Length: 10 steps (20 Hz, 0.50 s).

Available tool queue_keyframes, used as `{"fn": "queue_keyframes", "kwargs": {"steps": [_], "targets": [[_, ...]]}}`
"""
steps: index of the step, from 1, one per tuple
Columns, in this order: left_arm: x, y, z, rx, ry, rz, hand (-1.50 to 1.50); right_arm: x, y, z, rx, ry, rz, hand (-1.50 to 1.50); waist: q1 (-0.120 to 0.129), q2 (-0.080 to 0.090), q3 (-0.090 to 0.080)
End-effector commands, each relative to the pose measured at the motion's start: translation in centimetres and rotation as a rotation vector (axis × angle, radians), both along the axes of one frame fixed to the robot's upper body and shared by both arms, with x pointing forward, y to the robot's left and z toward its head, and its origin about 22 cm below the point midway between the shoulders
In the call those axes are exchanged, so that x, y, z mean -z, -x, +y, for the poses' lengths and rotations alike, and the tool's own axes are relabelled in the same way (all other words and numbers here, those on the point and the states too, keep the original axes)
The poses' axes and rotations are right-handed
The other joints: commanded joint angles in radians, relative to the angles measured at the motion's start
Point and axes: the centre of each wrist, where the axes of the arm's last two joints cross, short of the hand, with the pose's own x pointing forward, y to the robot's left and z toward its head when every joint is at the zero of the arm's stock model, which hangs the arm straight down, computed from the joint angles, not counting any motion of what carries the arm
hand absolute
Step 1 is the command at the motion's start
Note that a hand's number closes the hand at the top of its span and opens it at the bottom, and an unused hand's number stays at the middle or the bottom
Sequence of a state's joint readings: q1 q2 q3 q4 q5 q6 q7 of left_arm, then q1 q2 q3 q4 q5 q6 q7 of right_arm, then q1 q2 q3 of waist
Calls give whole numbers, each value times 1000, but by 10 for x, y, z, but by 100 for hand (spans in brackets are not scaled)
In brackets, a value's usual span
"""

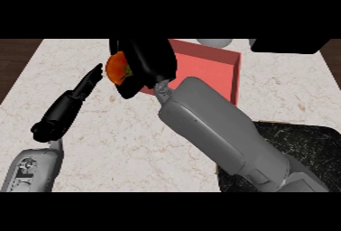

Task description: Pick the tomato from the tray and place it in the cardboard box

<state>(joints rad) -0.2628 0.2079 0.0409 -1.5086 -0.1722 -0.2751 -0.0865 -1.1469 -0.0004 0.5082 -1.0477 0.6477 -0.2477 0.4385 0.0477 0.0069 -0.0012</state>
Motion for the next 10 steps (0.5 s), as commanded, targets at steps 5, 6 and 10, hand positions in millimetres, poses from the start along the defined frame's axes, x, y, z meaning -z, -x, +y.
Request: {"fn": "queue_keyframes", "kwargs": {"steps": [5, 6, 10], "targets": [[-1, -2, -5, -14, 1, -2, 0, -7, -59, -20, 91, 161, 50, 150, -14, 6, 0], [13, 3, -18, -6, -9, 0, 0, 1, -60, -17, 79, 186, 72, 150, -14, 6, 0], [-6, 0, -2, -1, -8, -5, 0, 14, -86, -57, 106, 313, 282, 150, 7, 13, 0]]}}
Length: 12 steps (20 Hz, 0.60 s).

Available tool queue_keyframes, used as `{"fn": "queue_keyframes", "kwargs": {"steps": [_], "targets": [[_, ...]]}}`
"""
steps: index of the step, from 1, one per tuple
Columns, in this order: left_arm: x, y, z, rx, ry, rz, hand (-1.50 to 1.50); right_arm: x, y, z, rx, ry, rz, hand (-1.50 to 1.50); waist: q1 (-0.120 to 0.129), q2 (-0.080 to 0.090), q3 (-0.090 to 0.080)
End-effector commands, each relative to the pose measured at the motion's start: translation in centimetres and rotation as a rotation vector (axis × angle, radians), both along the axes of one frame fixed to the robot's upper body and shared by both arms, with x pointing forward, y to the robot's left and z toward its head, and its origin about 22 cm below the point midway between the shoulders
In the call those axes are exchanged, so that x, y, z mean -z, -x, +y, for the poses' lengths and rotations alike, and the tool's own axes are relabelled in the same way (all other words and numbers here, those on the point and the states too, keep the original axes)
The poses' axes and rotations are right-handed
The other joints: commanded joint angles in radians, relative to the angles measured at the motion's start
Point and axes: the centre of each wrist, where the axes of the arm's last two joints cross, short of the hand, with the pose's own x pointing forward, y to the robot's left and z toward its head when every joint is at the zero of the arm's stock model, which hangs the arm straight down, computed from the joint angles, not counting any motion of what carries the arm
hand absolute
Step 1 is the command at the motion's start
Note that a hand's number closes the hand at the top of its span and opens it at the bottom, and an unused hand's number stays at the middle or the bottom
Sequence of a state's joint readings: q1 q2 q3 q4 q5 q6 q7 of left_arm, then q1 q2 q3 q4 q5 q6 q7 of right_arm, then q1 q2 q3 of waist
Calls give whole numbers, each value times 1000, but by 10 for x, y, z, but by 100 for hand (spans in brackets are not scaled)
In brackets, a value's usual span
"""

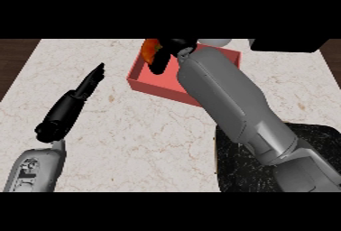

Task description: Pick the tomato from the tray and place it in the cardboard box

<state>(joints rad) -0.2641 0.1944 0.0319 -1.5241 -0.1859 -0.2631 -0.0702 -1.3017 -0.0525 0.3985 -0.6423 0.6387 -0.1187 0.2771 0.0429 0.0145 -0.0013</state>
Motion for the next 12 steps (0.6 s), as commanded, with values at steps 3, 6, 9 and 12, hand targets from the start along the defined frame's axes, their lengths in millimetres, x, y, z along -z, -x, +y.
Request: {"fn": "queue_keyframes", "kwargs": {"steps": [3, 6, 9, 12], "targets": [[4, 2, 5, 3, -2, -9, 0, 10, -31, -44, -3, 116, 203, 150, 7, 4, 0], [9, 5, -1, 31, 11, -2, 0, 16, -42, -75, -14, 179, 281, 150, 15, 10, 0], [-9, -1, -4, 21, -4, 1, 0, 36, -39, -61, 14, 255, 348, 150, 18, 7, 1], [-6, 2, 8, 6, -3, -21, 0, 31, -47, -89, -98, 240, 437, -150, 15, 8, 1]]}}
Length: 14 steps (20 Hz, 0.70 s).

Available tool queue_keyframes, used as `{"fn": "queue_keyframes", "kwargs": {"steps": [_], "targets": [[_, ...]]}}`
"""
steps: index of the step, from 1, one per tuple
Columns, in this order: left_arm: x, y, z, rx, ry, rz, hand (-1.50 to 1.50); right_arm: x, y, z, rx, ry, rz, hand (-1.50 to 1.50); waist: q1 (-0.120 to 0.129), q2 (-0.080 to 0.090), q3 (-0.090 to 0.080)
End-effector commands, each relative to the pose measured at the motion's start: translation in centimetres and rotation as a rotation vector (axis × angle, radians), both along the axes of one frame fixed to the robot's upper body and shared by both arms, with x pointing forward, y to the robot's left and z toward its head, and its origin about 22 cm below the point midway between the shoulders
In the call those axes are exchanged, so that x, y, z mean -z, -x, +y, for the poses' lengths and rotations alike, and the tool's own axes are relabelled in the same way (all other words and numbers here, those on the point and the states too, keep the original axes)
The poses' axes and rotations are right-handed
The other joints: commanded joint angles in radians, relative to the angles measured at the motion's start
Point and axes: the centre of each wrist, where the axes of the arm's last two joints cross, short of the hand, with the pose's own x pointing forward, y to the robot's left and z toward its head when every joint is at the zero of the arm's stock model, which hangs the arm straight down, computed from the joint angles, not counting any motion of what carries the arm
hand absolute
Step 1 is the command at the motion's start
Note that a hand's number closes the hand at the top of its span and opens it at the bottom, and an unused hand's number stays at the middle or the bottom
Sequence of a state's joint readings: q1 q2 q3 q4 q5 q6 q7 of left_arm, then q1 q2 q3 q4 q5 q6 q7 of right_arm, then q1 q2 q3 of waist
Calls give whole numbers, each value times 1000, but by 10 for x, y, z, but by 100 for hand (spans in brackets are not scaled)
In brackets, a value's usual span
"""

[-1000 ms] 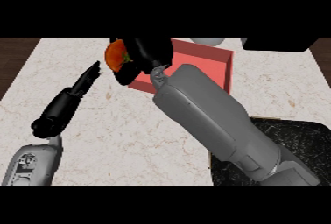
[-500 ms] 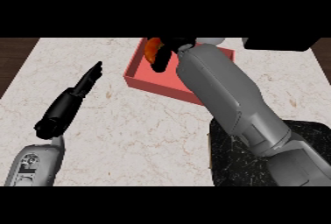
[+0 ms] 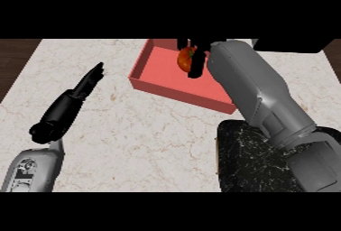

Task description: Pick the tomato from the tray and place it in the cardboard box

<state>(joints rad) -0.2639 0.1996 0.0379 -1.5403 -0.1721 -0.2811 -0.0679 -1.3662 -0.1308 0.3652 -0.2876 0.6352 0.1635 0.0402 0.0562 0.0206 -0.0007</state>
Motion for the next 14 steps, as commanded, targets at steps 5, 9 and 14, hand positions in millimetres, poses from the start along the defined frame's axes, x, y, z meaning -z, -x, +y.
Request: {"fn": "queue_keyframes", "kwargs": {"steps": [5, 9, 14], "targets": [[-10, -8, 0, -1, -10, -8, 0, 9, -6, -24, -191, -141, 82, -150, 3, 5, 1], [-1, 4, -1, 4, 1, -5, 0, -6, -6, -19, -183, -596, -24, -150, -4, -4, 4], [0, 5, 4, -5, -5, -3, 0, 7, -9, -38, 23, -1091, 71, -150, -1, -2, 4]]}}
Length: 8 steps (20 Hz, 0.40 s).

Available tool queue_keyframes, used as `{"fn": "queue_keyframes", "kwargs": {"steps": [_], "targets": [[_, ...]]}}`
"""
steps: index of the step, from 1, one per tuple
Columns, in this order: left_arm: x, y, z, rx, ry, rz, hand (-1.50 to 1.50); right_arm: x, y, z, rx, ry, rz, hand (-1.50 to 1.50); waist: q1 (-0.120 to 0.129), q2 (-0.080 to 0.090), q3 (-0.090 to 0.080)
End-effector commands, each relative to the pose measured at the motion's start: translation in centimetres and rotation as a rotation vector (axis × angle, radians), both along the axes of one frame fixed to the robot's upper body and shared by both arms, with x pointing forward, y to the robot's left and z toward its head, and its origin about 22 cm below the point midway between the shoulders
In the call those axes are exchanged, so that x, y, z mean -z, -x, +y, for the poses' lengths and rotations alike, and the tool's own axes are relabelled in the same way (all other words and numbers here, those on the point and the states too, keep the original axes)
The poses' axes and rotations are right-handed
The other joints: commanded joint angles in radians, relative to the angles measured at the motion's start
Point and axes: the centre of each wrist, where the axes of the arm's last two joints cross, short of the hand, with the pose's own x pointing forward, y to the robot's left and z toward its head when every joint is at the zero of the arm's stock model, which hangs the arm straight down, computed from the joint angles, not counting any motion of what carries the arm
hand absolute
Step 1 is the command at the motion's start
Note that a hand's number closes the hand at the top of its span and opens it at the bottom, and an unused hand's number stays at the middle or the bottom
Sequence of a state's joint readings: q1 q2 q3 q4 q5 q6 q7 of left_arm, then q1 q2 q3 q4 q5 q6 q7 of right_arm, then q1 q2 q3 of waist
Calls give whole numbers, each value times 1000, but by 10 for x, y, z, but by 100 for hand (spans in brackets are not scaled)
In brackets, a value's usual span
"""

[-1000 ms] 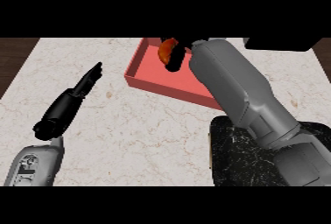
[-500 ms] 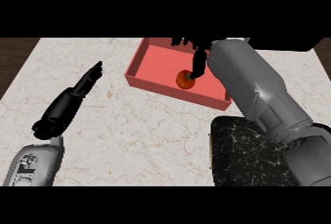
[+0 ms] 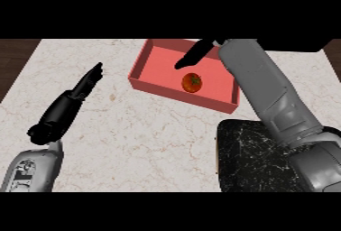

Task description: Pick the tomato from the tray and place it in the cardboard box

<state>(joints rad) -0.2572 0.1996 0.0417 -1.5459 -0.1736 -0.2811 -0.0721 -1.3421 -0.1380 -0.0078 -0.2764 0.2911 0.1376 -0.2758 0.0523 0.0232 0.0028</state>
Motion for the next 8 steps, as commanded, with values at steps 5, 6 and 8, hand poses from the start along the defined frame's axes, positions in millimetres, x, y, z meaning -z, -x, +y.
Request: {"fn": "queue_keyframes", "kwargs": {"steps": [5, 6, 8], "targets": [[1, -4, -7, 10, 1, -11, 0, -2, -8, -46, 203, -443, 129, -150, 7, 8, -2], [4, -4, -19, 15, 5, -3, 0, 6, -8, -53, 210, -434, 128, -150, 14, 12, -2], [-3, -1, -6, 24, 2, -4, 0, 13, -7, -90, 256, -457, 74, -150, 25, 14, -1]]}}
